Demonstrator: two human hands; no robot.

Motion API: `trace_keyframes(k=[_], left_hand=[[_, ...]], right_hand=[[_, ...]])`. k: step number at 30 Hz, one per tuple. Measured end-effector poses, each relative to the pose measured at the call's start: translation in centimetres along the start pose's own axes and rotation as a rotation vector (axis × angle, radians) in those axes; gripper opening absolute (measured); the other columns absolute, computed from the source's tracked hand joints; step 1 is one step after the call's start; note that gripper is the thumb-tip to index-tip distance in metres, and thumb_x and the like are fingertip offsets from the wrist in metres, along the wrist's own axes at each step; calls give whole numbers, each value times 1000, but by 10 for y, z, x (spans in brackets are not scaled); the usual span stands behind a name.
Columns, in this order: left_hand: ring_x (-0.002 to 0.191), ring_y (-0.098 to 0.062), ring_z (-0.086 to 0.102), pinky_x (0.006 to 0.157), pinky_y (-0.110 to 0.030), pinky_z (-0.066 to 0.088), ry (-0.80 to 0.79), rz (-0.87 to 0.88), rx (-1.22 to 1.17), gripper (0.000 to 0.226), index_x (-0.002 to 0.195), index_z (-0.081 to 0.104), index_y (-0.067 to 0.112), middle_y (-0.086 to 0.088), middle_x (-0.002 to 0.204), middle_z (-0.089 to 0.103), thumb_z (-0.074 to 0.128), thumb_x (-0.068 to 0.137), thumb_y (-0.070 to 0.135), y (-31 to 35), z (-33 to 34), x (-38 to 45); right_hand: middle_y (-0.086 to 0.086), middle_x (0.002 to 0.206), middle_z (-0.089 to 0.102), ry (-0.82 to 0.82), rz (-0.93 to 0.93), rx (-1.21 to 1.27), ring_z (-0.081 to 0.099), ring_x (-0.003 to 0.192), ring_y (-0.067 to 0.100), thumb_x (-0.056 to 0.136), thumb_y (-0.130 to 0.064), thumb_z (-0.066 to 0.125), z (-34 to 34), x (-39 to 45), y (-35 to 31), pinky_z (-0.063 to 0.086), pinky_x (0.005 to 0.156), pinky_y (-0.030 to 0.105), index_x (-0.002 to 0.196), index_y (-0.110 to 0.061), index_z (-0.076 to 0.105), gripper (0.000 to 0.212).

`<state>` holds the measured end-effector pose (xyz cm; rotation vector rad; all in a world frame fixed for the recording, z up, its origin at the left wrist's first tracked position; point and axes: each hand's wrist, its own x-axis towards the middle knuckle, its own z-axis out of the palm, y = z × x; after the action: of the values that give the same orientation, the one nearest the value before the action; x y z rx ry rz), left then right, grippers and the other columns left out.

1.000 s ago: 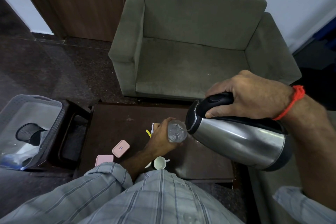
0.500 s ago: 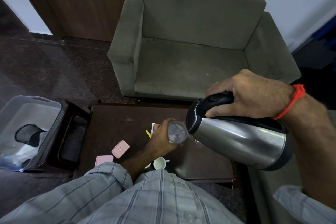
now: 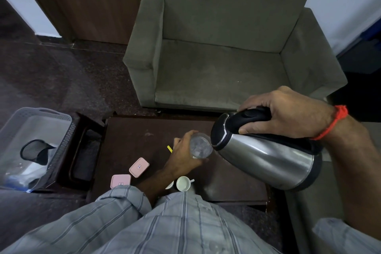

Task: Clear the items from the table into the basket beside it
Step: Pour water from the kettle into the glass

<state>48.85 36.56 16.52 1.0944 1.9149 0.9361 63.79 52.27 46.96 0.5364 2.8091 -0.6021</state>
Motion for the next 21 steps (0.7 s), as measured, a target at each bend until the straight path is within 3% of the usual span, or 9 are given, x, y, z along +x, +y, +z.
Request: trace_keyframes(k=[4, 9, 13, 15, 19, 21], left_hand=[[122, -12, 39, 99, -21, 41, 48, -16, -22, 95, 141, 37, 43, 21, 129, 54, 89, 61, 45, 2, -3, 0], [119, -11, 39, 95, -16, 39, 81, -9, -13, 92, 137, 37, 49, 40, 120, 49, 87, 61, 49, 4, -3, -1], [116, -9, 37, 99, -23, 39, 82, -22, 5, 90, 134, 36, 50, 40, 120, 49, 85, 59, 50, 1, -1, 4], [116, -9, 37, 98, -21, 37, 70, -49, 8, 90, 135, 35, 50, 37, 117, 48, 83, 58, 51, -4, -2, 9], [115, -11, 39, 93, -21, 41, 79, -108, 14, 84, 132, 40, 46, 31, 115, 51, 83, 60, 45, -20, -3, 21], [115, -14, 41, 99, -28, 44, 92, -128, 39, 85, 136, 43, 37, 19, 122, 55, 86, 63, 39, -31, -5, 30]], right_hand=[[-26, 92, 73, 26, 86, 108, 68, 85, -10, 69, -76, 57, 19, -8, 25, 55, 80, 15, 112, -42, 67, 55], [-27, 101, 73, 109, 148, 274, 69, 92, -10, 74, -65, 69, 54, -16, 54, 54, 82, 21, 114, -43, 66, 46], [-32, 96, 71, 202, 230, 418, 68, 81, -13, 74, -68, 68, 84, -23, 74, 49, 69, 3, 112, -50, 65, 42], [-29, 96, 72, 251, 295, 494, 68, 83, -11, 71, -71, 68, 101, -24, 87, 46, 70, -1, 111, -49, 65, 45], [-15, 108, 74, 334, 408, 674, 69, 100, 4, 68, -74, 69, 147, -16, 113, 55, 91, 26, 115, -39, 66, 59], [-11, 107, 74, 385, 470, 751, 69, 101, 11, 66, -69, 73, 174, -6, 122, 55, 95, 39, 112, -37, 67, 56]])
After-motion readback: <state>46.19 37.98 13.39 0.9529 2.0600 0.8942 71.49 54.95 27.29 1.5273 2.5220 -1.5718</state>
